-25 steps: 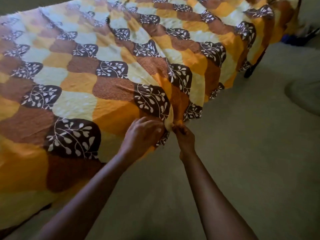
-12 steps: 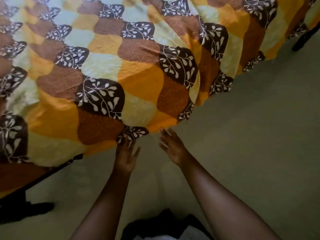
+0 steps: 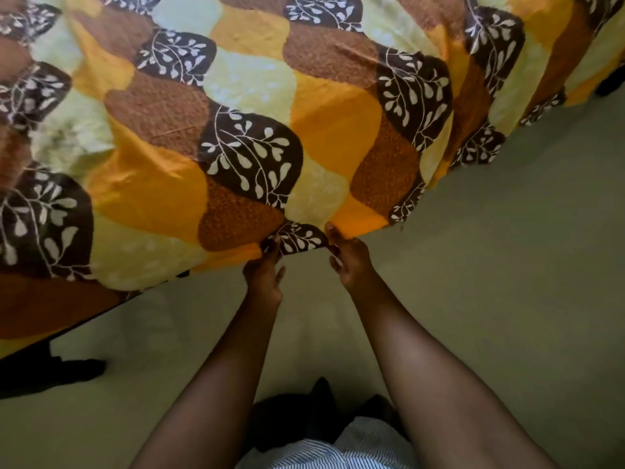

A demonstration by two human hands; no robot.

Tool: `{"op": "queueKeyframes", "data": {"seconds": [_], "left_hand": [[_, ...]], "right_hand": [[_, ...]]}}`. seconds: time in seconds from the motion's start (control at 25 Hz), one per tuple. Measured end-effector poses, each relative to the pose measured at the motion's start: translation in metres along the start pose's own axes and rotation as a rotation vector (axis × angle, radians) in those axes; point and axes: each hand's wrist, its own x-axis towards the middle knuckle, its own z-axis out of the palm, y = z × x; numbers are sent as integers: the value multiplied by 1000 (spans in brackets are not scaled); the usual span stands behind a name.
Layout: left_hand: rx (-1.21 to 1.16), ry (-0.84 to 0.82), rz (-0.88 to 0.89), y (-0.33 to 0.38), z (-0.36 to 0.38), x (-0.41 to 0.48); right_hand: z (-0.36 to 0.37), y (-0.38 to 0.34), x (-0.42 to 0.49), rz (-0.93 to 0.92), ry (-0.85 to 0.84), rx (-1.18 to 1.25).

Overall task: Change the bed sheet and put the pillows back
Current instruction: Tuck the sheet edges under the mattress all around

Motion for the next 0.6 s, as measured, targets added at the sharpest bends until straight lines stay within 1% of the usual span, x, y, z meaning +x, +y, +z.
{"op": "queueKeyframes", "data": {"seconds": [0.12, 0.16, 0.2, 0.24, 0.28, 0.4, 0.48, 0.56, 0.6], "left_hand": [[-36, -18, -206, 10, 6, -21], [-7, -21, -270, 11, 6, -35], [34, -32, -290, 10, 6, -48], [39, -70, -278, 10, 8, -63], [-5, -136, -247, 13, 13, -78], [-274, -344, -194, 24, 35, -102], [-413, -401, -202, 31, 48, -101], [-483, -434, -181, 31, 52, -93], [-518, -450, -169, 29, 51, -89]], "right_hand": [[7, -12, -5, 13, 30, 12], [7, -14, -7, 14, 40, 10], [5, -15, -7, 13, 52, 18], [1, -16, -8, 12, 59, 46], [-2, -17, -8, 8, 60, 87], [-4, -20, -2, -6, 75, 208], [-3, -22, -2, -31, 109, 237], [-5, -26, -3, -58, 170, 199], [-7, -29, -4, -73, 169, 204]]}}
